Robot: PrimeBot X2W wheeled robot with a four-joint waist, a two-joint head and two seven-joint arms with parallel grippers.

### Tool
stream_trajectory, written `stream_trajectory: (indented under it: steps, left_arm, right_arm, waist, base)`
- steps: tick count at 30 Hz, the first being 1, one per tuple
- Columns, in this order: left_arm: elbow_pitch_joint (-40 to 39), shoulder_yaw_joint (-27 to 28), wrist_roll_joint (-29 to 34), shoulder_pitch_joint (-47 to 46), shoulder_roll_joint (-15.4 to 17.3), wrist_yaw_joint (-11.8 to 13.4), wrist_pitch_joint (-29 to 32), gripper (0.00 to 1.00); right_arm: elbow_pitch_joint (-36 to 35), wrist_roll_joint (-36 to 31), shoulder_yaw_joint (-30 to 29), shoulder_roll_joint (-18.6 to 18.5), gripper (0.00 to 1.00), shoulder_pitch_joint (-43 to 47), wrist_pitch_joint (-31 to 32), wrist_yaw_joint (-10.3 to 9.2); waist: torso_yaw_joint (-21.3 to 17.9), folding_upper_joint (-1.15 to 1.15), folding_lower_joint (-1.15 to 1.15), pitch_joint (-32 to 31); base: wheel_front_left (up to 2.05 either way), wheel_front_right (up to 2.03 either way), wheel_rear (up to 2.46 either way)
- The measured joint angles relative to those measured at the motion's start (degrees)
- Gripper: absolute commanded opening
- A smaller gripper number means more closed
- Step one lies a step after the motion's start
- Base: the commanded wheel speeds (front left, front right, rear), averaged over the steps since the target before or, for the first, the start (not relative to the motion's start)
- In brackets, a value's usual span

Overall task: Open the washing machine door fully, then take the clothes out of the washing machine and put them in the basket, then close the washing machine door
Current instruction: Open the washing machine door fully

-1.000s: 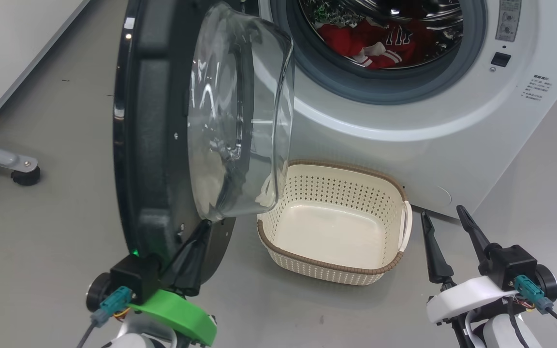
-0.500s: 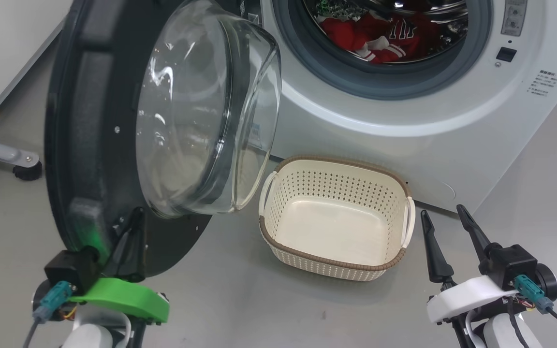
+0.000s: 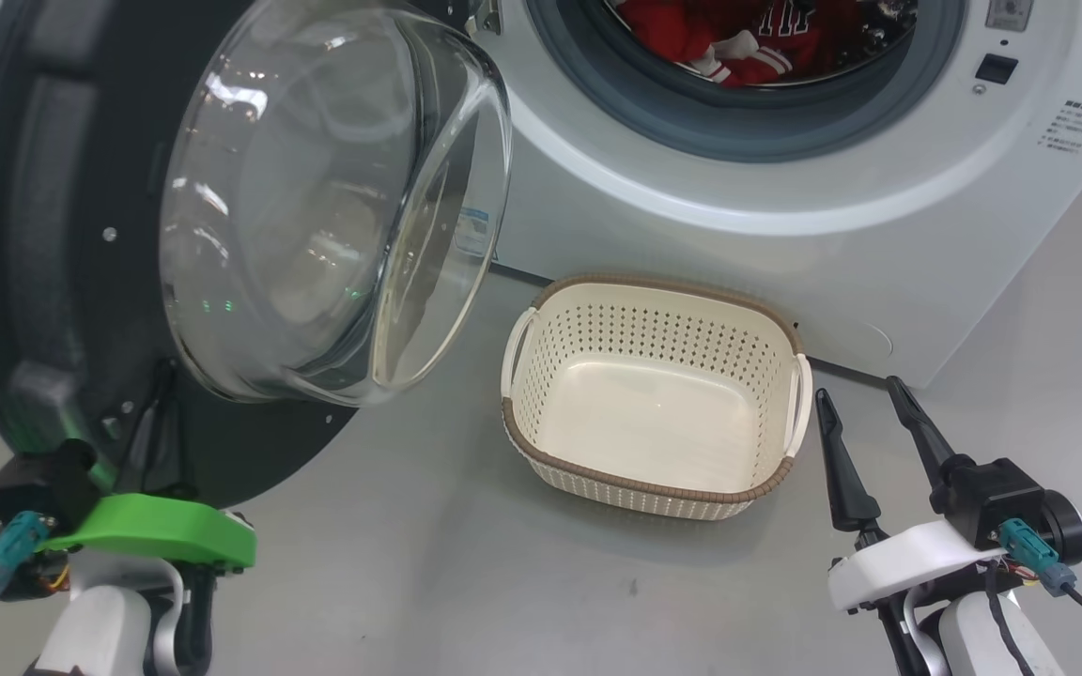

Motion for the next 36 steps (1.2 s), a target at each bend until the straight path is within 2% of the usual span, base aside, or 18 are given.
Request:
stream_trajectory:
  steps: [17,30,36]
  left_arm:
    - [6.64,8.13,-2.1,-5.55,0.96,0.0,-1.51,0.0]
    - [10.21,11.4,-1.8,-7.79,1.7,-0.37,-1.52,0.0]
    - [10.27,12.35,0.26,-8.14,1.65,-1.02,-1.52,0.0]
  right_arm:
    - [-0.77,-1.98,-0.65,-1.09,1.0,-3.33,0.0,0.05]
    - [-0.56,-2.0,-1.15,-1.23,1.0,-4.04,0.0,0.22]
    - [-0.2,-2.04,-1.14,-1.22,1.0,-4.42,0.0,0.49]
  waist:
    - [-0.07,0.0,0.0,4.78]
    - [0.03,0.0,0.0,5.24]
    - [0.06,0.0,0.0,4.77]
  base:
    - [0.0,0.0,0.0]
    - [0.0,0.0,0.0]
    - [0.0,0.0,0.0]
